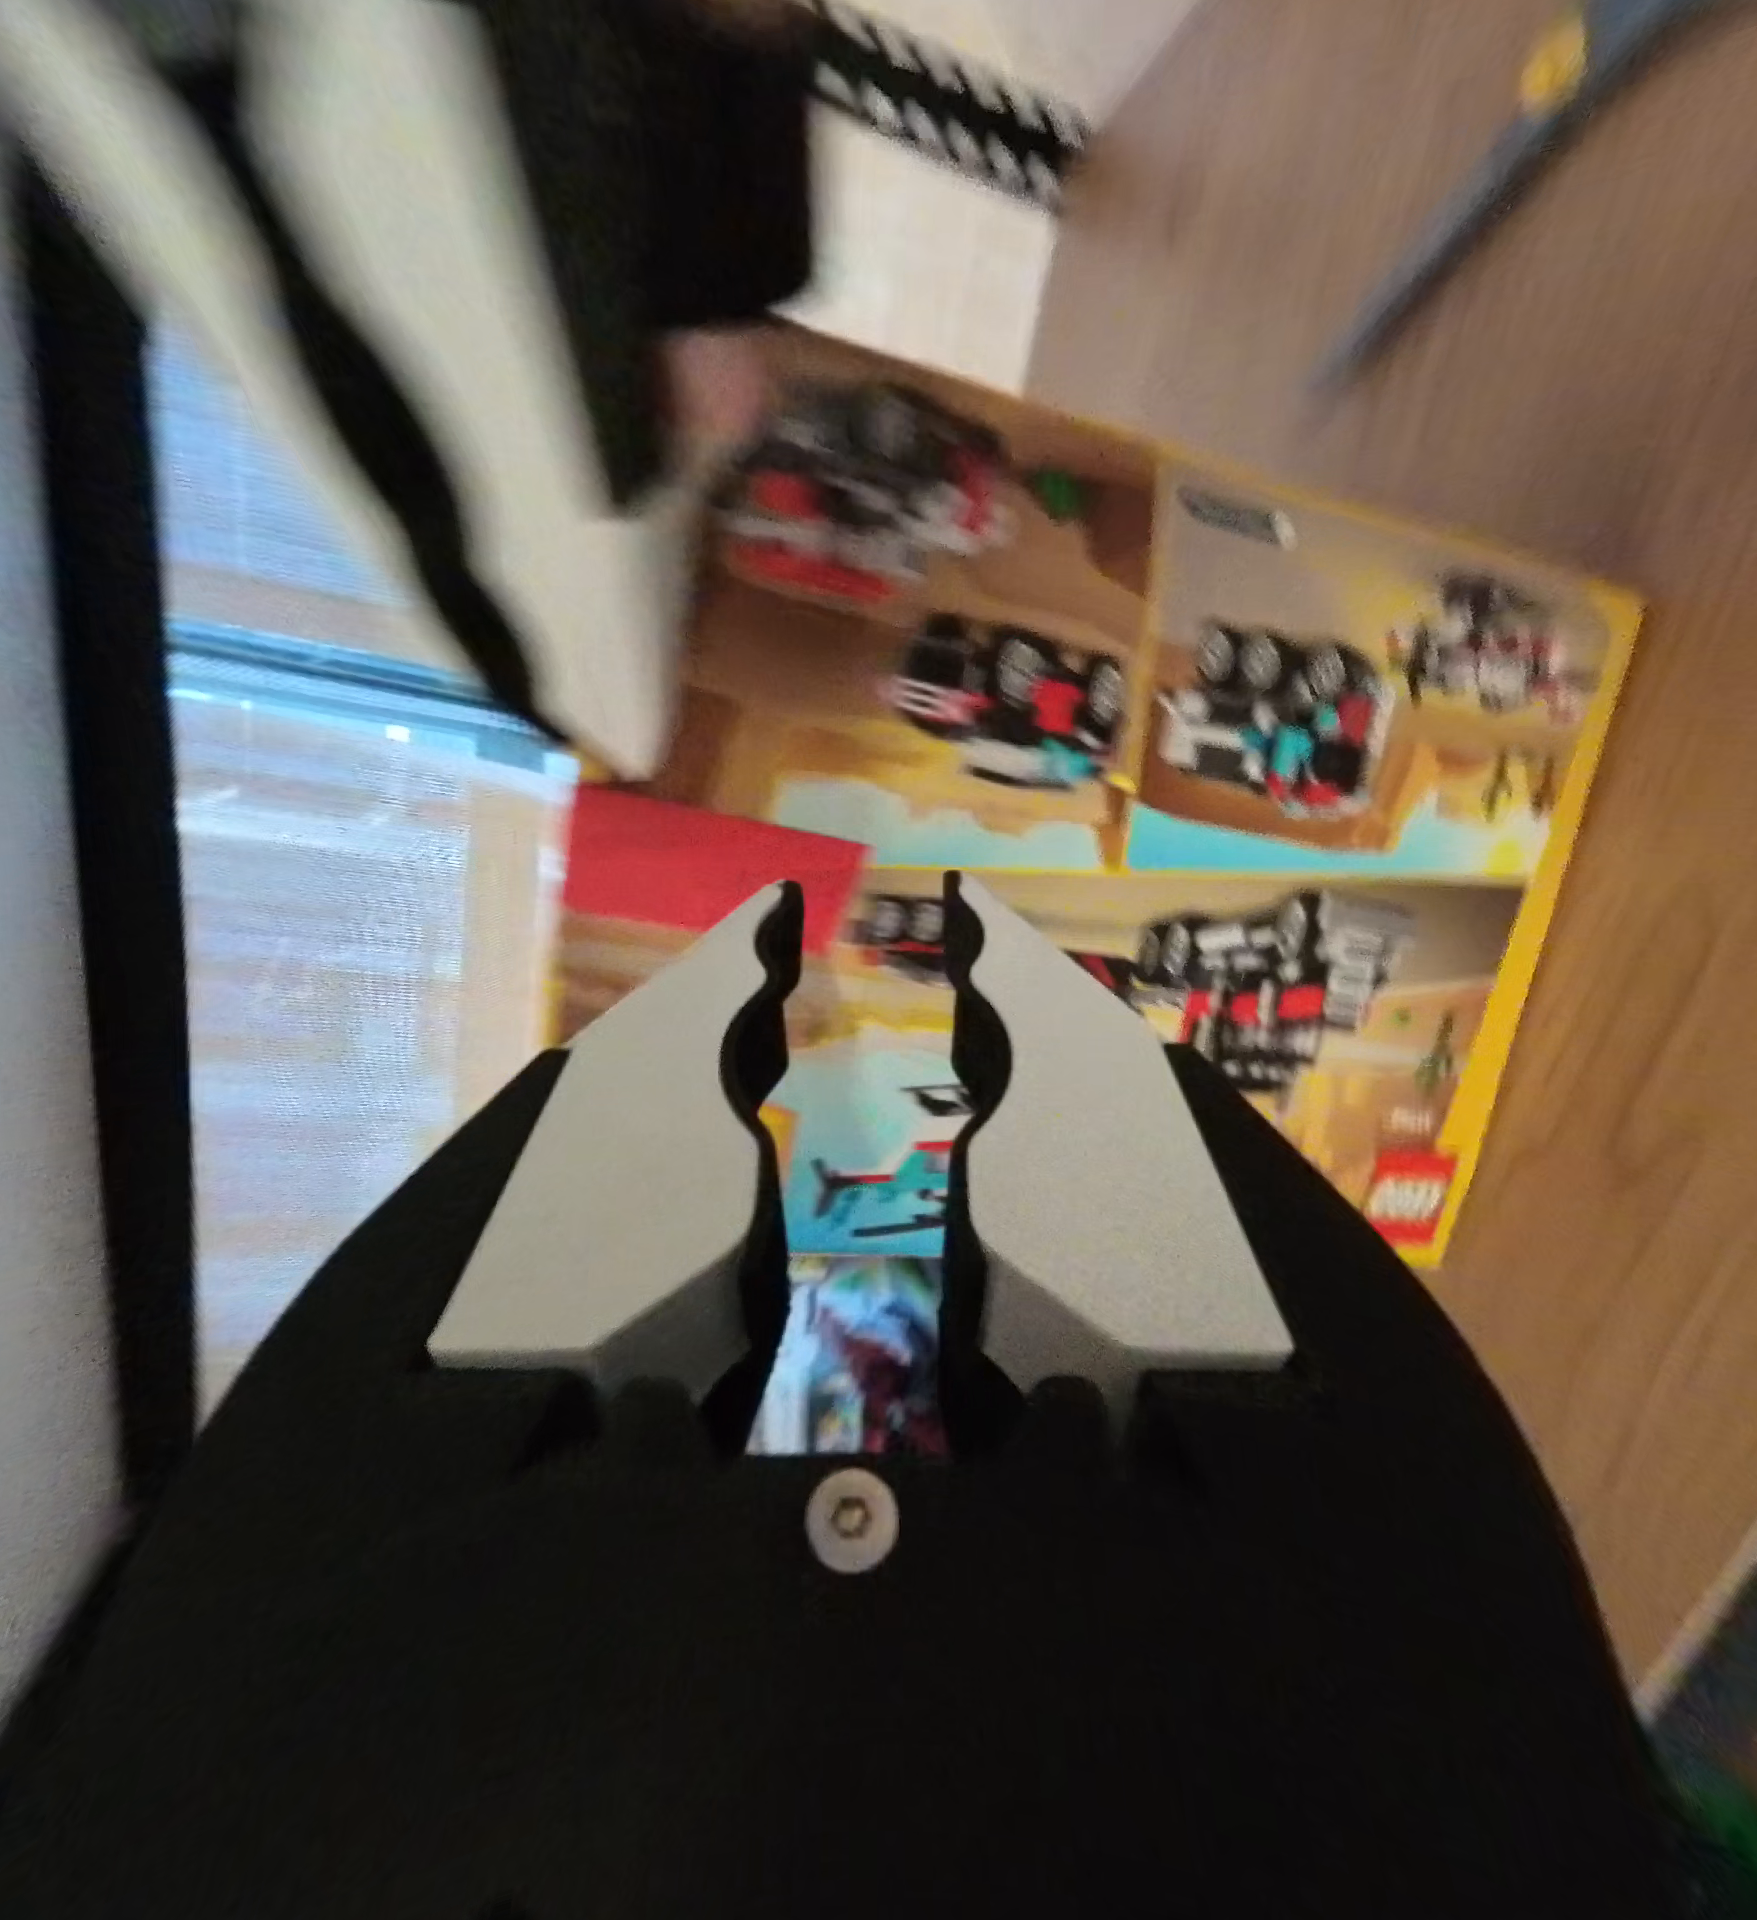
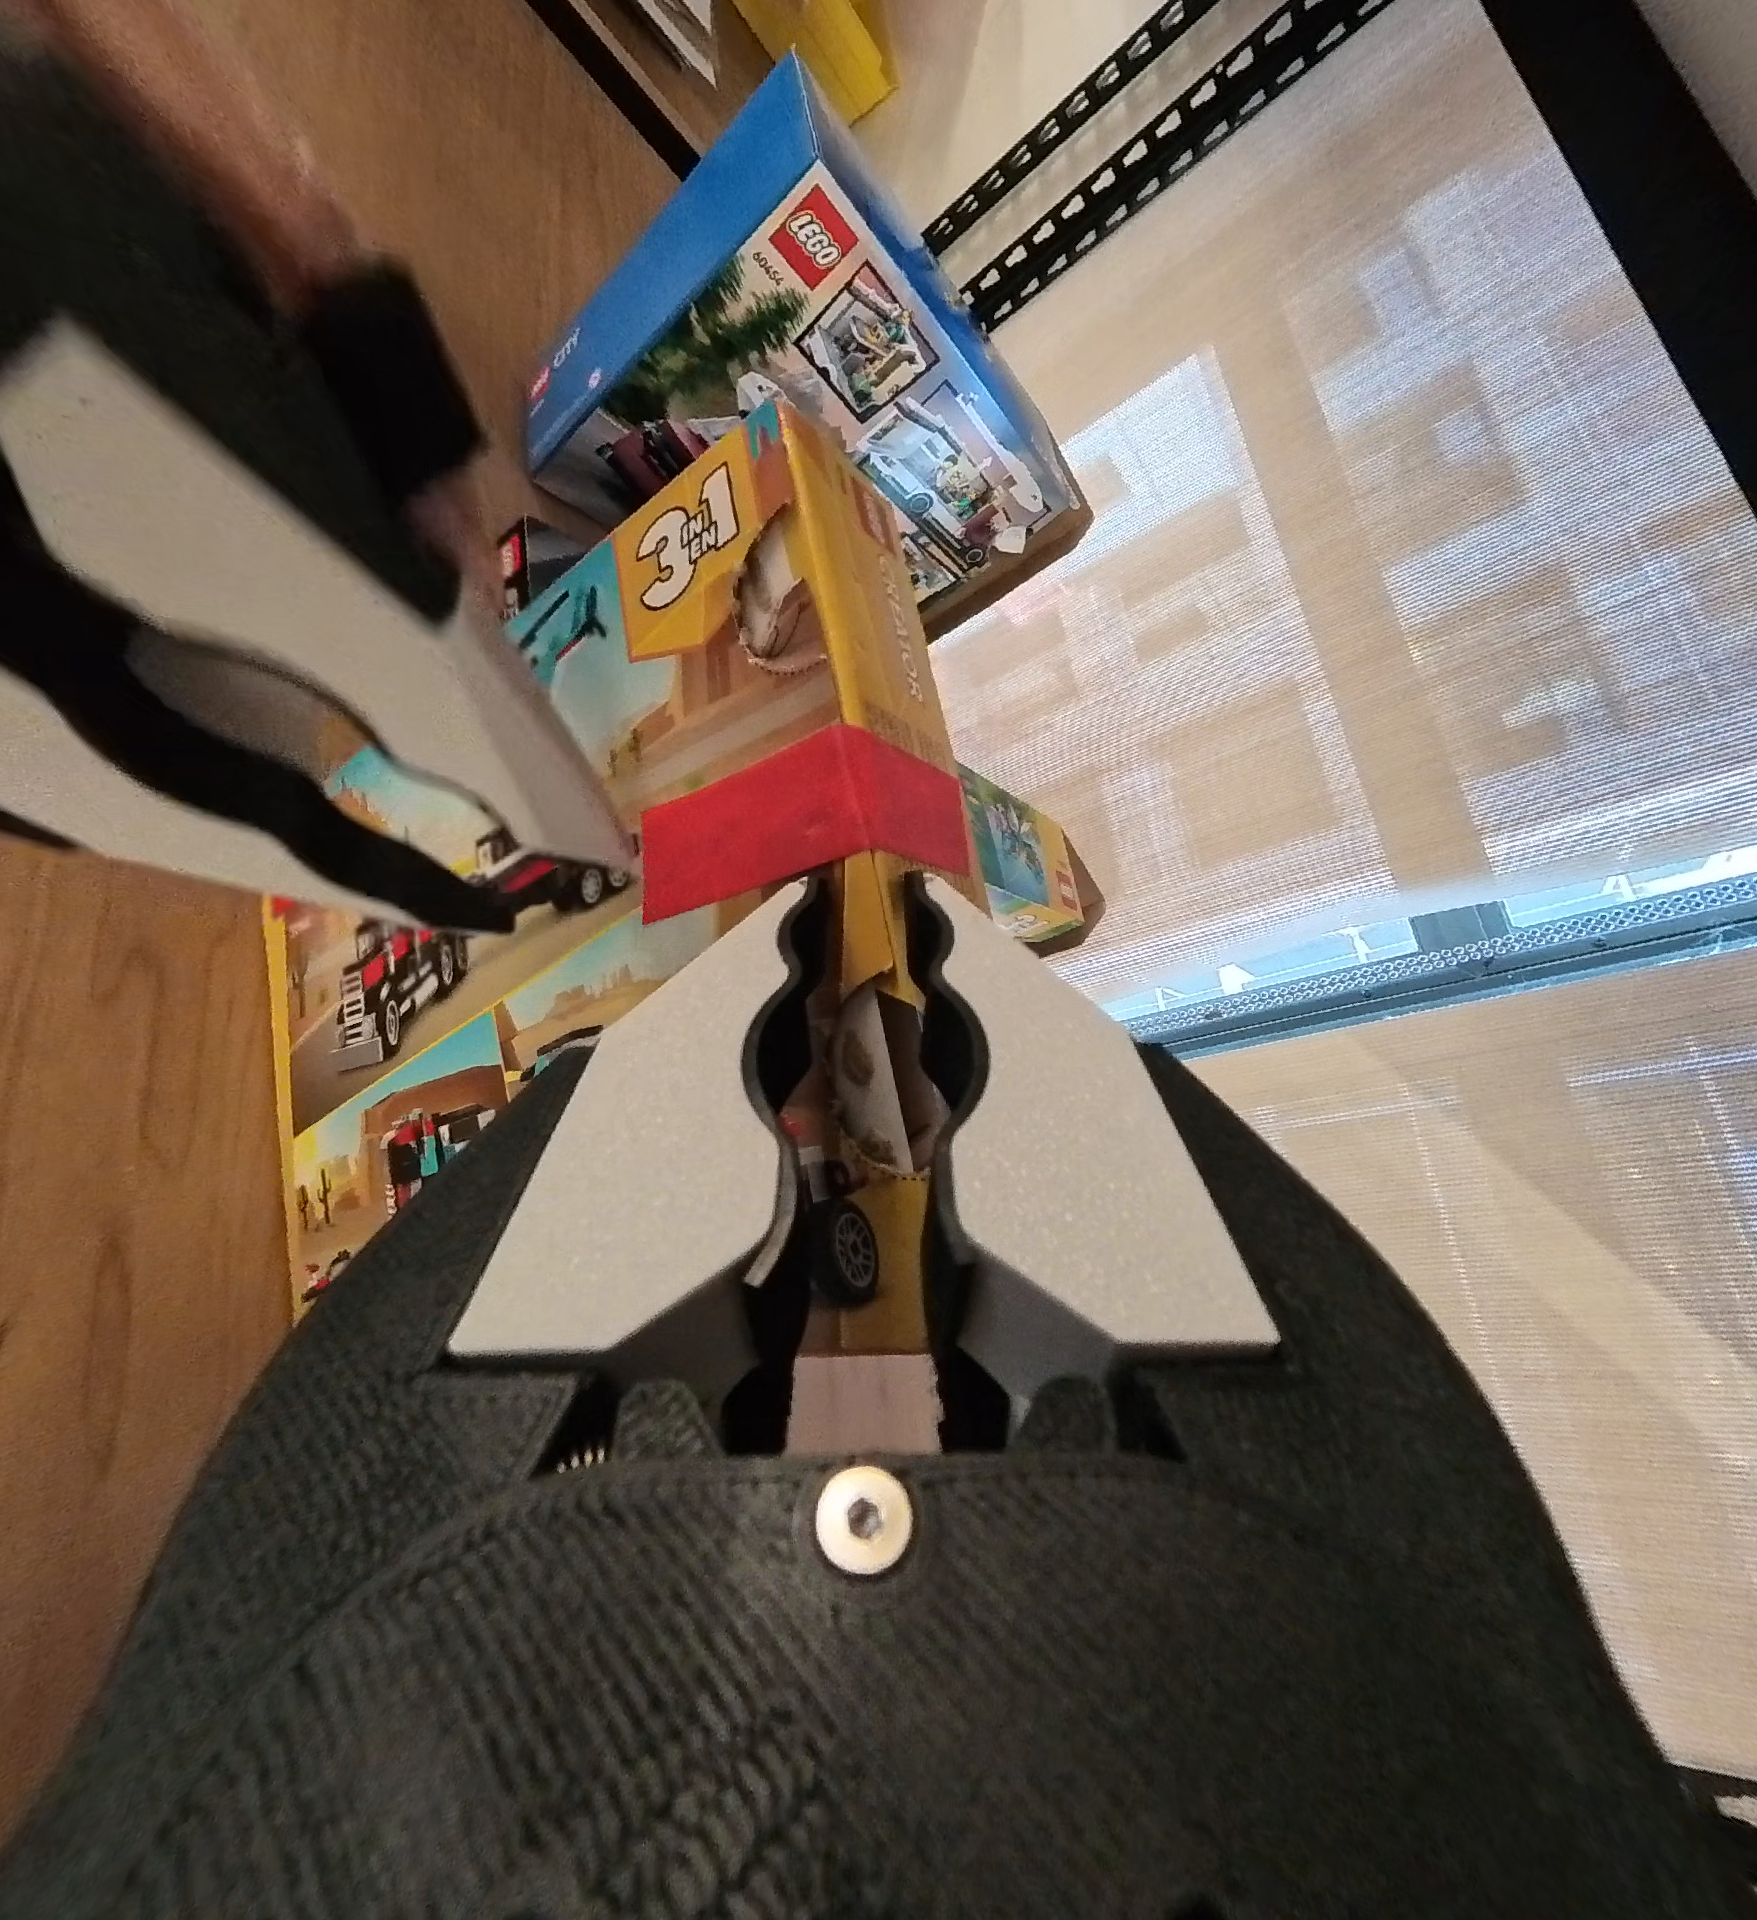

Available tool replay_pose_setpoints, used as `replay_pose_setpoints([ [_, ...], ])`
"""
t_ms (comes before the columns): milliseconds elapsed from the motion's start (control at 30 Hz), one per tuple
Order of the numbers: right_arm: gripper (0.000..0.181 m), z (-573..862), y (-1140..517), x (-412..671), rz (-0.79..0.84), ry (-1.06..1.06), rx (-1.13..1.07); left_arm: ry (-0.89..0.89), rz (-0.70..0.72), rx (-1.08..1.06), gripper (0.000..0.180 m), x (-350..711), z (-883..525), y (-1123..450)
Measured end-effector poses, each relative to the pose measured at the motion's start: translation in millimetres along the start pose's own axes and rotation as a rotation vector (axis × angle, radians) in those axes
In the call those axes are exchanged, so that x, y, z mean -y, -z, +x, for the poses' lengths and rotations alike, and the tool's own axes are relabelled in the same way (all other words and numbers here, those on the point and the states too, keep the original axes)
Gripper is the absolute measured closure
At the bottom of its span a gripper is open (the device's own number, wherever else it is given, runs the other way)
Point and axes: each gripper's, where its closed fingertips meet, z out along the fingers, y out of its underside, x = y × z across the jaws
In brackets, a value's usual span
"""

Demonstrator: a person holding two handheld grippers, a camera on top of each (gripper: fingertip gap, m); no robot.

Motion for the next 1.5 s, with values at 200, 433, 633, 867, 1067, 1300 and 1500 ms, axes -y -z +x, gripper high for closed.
replay_pose_setpoints([
  [200, 0.165, -1, 0, 0, 0.000, -0.003, 0.005, 0.353, 0.161, -0.003, 0.120, -7, -70, 18],
  [433, 0.160, -3, 0, -1, -0.006, 0.009, 0.008, 0.320, 0.115, -0.144, 0.100, -12, -64, -16],
  [633, 0.157, -4, 0, -1, -0.012, 0.013, 0.011, 0.295, 0.105, -0.225, 0.097, -12, -54, -28],
  [867, 0.155, -5, 0, -1, -0.010, 0.019, 0.010, 0.273, 0.121, -0.300, 0.096, -22, -44, -30],
  [1067, 0.155, -5, 0, -1, -0.008, 0.023, 0.007, 0.396, 0.170, -0.443, 0.103, -32, -48, -29],
  [1300, 0.146, -9, 0, 0, -0.006, 0.008, 0.047, 0.522, 0.211, -0.523, 0.098, -47, -57, -25],
  [1500, 0.134, -14, -1, 4, 0.014, -0.004, 0.078, 0.534, 0.189, -0.578, 0.096, -55, -42, -31],
])
